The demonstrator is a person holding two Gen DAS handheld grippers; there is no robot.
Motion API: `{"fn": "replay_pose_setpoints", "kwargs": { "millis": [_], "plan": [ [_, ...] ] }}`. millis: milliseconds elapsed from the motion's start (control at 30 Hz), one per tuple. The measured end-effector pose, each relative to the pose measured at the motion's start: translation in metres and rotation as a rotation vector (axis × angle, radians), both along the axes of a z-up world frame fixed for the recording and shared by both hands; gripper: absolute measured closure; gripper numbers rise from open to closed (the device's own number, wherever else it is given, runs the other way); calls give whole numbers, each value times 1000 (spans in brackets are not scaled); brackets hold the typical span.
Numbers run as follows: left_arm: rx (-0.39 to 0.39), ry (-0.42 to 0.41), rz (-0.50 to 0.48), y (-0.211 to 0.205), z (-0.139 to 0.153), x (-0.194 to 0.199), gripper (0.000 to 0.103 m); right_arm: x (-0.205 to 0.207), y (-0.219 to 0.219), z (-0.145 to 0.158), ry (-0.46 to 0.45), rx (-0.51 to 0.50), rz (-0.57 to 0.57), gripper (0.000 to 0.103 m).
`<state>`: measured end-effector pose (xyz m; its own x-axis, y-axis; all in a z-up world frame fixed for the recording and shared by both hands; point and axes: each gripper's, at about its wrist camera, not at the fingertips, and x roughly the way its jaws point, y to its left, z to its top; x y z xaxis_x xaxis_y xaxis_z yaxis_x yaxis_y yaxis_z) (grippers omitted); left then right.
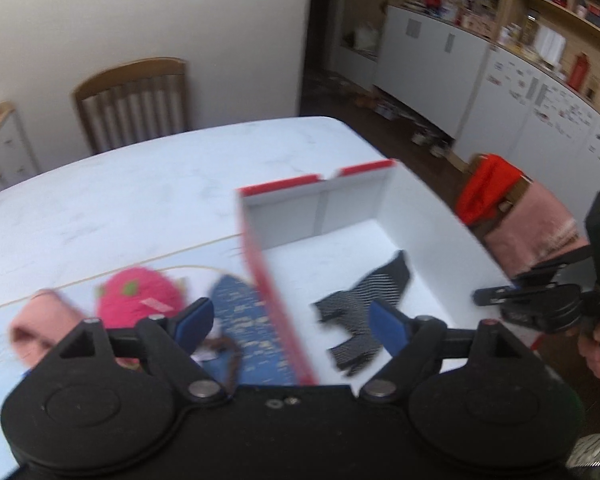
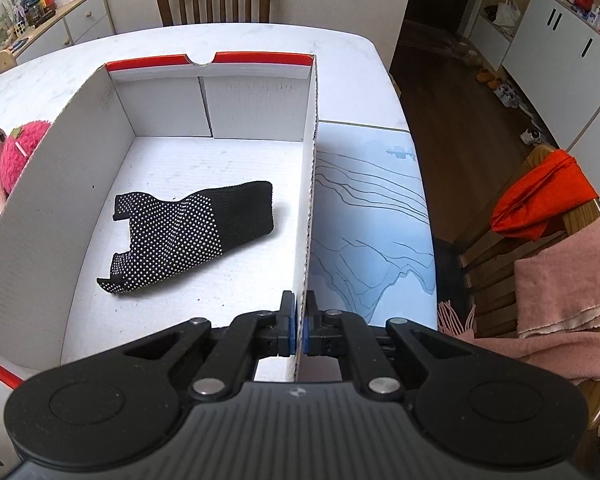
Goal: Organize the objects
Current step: 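Return the left gripper to the pile and reach for the white cable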
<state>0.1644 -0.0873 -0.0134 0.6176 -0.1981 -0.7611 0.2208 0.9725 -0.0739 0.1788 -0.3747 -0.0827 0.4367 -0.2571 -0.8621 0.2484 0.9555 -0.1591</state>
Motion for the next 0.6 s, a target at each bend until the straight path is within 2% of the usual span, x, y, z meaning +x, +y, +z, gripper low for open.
{"fn": "replay_pose_setpoints", "kwargs": {
  "millis": [233, 600],
  "plan": [
    [12, -5, 137, 52, 0, -17, 1, 2, 2, 0, 11, -11, -2, 100],
    [23, 59, 373, 137, -31, -46, 1, 5, 5, 0, 28, -32, -13, 99]
  ]
}}
